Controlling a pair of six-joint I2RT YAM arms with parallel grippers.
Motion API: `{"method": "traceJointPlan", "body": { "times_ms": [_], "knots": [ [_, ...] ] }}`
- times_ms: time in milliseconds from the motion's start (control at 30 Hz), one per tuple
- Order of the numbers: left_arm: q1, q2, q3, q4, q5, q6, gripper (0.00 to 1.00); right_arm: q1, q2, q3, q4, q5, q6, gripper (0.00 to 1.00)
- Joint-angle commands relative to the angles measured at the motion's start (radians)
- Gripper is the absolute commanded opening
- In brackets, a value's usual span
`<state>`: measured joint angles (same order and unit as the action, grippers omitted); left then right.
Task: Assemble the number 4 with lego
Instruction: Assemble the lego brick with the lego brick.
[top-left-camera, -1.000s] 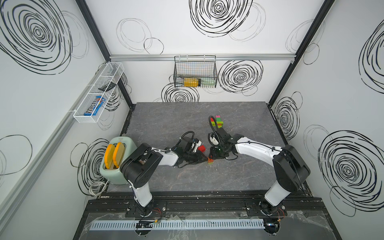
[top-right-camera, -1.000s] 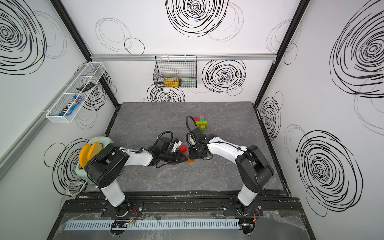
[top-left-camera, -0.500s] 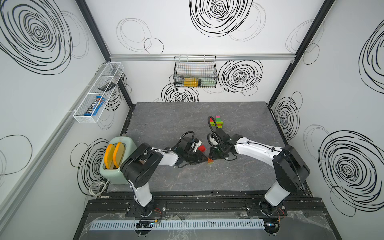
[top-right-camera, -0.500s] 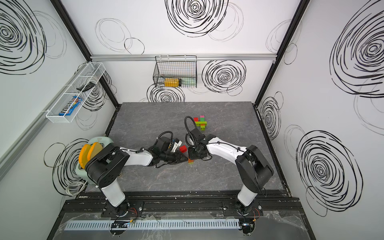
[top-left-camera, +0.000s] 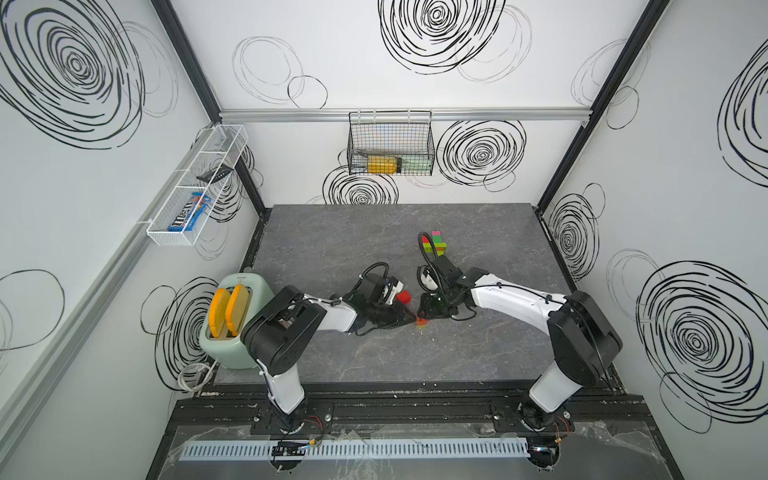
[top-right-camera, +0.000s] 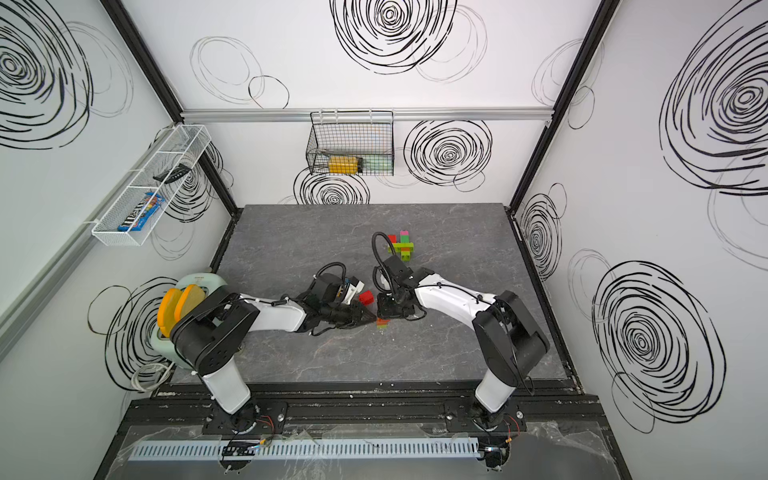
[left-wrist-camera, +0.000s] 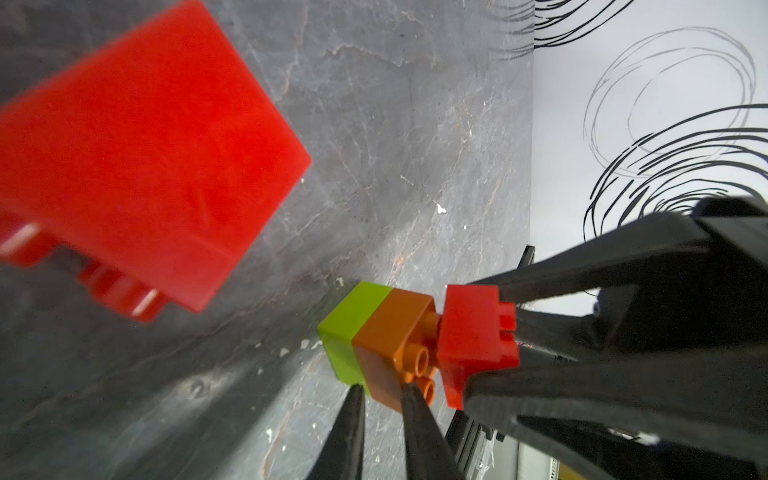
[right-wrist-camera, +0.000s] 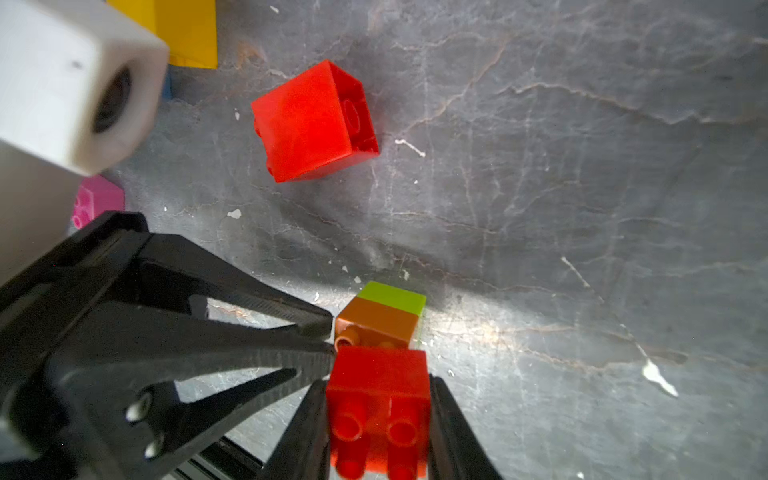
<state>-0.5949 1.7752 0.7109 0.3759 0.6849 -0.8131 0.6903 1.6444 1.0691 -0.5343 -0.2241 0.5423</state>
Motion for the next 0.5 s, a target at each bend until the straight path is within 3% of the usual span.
{"method": "traceJointPlan", "body": {
  "times_ms": [0, 467],
  "knots": [
    [-0.002, 0.016, -0.008, 0.026, 0.007, -0.011, 0.22, -0.008, -0.05, -0.005, 0.005, -0.013, 0.027, 0.0],
    [-0.002, 0.023, -0.005, 0.025, 0.011, -0.009, 0.22, -0.01, -0.028, -0.071, 0.027, -0.015, 0.033, 0.0]
  ]
}}
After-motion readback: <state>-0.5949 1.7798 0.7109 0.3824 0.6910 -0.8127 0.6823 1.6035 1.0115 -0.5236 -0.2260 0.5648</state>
